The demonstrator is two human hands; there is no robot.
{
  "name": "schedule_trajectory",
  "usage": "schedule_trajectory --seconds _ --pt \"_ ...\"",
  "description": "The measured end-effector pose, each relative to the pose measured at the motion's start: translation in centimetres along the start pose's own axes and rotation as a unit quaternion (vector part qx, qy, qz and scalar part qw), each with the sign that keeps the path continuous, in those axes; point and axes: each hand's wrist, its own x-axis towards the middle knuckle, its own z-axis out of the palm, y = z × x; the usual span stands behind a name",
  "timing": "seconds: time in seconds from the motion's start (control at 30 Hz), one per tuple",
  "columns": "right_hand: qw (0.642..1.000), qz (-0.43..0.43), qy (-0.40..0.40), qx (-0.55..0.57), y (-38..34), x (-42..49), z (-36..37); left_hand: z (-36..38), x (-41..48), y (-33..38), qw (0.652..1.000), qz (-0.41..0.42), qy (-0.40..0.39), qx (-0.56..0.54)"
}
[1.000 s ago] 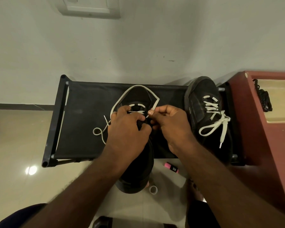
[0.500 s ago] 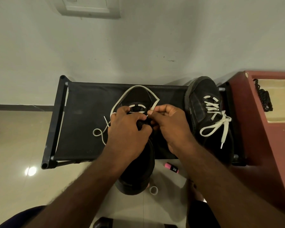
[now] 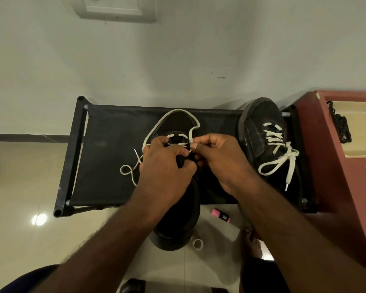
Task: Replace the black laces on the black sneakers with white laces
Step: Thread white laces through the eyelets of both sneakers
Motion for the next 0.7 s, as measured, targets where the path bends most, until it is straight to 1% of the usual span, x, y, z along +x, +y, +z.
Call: schedule_trajectory --seconds 0.1,0.2,0.43,0.57,0.7 --pt "1.000 -0.013 0.015 0.002 0.08 0.06 0.21 0.04 0.05 -0.02 1.000 0.000 -0.001 0.005" --pt "0.999 -0.005 0.027 0.024 0.15 0.18 0.25 0.02 0.11 -0.06 1.000 0.001 0.001 0.006" --pt "1.000 0.008 -0.003 0.012 0.05 0.17 -0.06 0.02 0.13 -0.11 1.000 0.004 0.002 0.005" --pt "1.000 0.001 0.000 0.011 0.00 0.20 -0.11 0.09 0.20 -0.18 1.000 0.006 0.005 0.006" --pt "1.000 0.006 -0.024 0.005 -0.06 0.26 -0.31 0.08 0.23 -0.26 1.000 0.007 0.007 0.004"
